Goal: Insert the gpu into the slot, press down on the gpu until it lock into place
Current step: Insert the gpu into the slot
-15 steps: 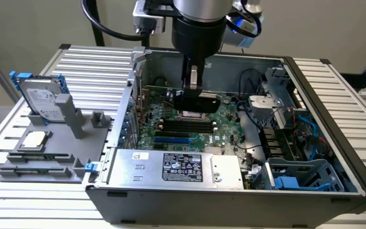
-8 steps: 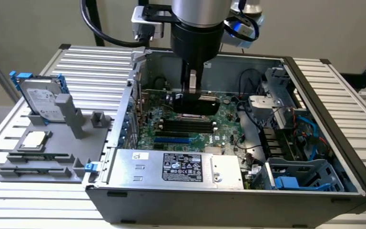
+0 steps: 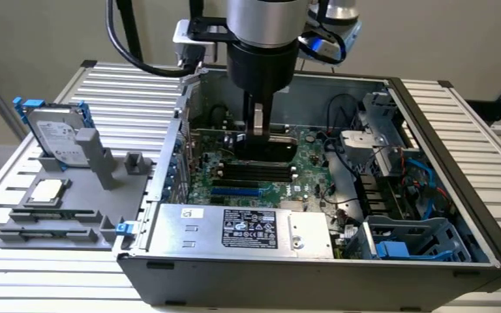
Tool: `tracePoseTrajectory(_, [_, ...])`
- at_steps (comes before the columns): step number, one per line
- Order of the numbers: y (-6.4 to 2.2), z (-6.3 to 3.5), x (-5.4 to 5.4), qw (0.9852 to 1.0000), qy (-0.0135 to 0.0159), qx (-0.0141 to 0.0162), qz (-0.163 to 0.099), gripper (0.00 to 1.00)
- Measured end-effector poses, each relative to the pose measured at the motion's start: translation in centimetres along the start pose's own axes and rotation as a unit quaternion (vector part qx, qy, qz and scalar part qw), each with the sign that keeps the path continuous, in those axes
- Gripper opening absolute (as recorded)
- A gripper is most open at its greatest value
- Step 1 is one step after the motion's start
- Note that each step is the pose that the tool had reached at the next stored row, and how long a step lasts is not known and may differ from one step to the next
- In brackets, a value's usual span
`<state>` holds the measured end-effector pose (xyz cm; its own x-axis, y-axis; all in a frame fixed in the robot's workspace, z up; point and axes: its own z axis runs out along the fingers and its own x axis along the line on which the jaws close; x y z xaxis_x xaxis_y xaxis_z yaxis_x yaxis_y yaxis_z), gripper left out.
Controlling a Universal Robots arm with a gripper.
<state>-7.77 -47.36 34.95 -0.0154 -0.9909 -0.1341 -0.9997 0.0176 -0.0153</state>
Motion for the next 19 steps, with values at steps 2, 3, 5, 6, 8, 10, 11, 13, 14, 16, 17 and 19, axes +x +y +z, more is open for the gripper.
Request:
tracePoseTrajectory(2, [0.19,0.32,0.1,1.0,-0.0001,0.002,0.0,0.26])
tracePoseTrajectory(3, [0.26,0.48,0.1,1.0,-0.0001,0.003,0.0,0.26])
tracePoseTrajectory(5, [0.36,0.83,0.1,1.0,-0.0001,0.0049,-0.001,0.26])
tracePoseTrajectory(6, [0.41,1.02,0.2,1.0,-0.0001,0.0058,-0.001,0.26])
tracePoseTrajectory(8, [0.5,1.38,0.2,1.0,-0.0002,0.0074,-0.001,0.26])
tracePoseTrajectory(10, [0.58,1.73,0.3,1.0,-0.0001,0.0086,-0.001,0.26])
tracePoseTrajectory(11, [0.61,1.91,0.3,1.0,-0.0002,0.0089,-0.001,0.26])
tracePoseTrajectory(13, [0.66,2.27,0.3,1.0,-0.0002,0.0094,-0.001,0.26])
tracePoseTrajectory(14, [0.68,2.45,0.4,1.0,-0.0002,0.0096,-0.001,0.26])
tracePoseTrajectory(16, [0.72,2.81,0.4,0.9999,-0.0001,0.01,-0.001,0.26])
tracePoseTrajectory(17, [0.74,2.99,0.4,0.9999,-0.0002,0.0102,-0.001,0.26])
tracePoseTrajectory(19, [0.78,3.35,0.5,0.9999,-0.0002,0.0105,-0.001,0.26])
